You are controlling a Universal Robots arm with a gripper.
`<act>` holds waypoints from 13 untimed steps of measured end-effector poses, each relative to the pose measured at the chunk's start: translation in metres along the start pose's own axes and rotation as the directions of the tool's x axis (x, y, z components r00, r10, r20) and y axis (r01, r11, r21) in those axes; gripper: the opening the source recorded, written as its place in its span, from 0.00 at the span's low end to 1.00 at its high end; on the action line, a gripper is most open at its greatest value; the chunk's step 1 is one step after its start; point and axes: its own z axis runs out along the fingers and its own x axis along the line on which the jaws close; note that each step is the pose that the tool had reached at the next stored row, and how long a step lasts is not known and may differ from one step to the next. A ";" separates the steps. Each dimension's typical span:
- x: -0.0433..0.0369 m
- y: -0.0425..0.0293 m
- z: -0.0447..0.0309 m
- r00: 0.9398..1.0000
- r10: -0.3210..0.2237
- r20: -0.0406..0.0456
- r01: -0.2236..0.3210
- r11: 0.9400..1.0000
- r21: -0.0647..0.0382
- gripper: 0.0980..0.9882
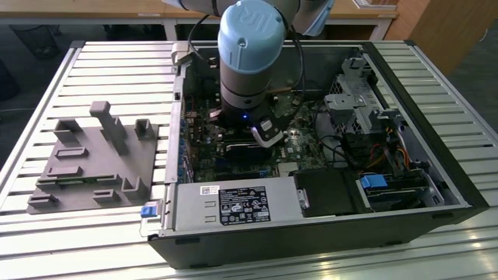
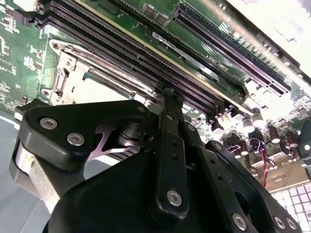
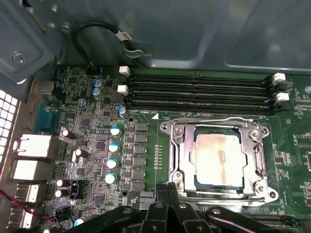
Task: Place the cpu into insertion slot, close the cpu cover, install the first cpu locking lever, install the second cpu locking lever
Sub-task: 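Install the second cpu locking lever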
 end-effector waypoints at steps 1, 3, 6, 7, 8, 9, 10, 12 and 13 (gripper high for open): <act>0.0003 -0.0002 0.0005 1.000 0.000 0.000 0.000 1.000 0.000 0.01; 0.0004 -0.0003 0.0004 1.000 0.000 0.000 0.000 1.000 0.000 0.01; 0.0005 0.0002 -0.0009 1.000 0.000 0.000 0.000 1.000 0.000 0.01; 0.0005 0.0005 -0.0022 1.000 0.000 0.000 0.000 1.000 0.001 0.01; 0.0005 0.0009 -0.0033 1.000 0.000 0.000 0.000 1.000 0.001 0.01; 0.0005 0.0012 -0.0043 1.000 0.000 0.000 0.000 1.000 0.001 0.01; 0.0004 0.0016 -0.0053 1.000 0.000 0.000 0.000 1.000 0.000 0.01; 0.0005 0.0025 -0.0079 1.000 0.000 0.000 0.000 1.000 0.000 0.01; 0.0005 0.0028 -0.0090 1.000 0.000 0.000 0.000 1.000 0.000 0.01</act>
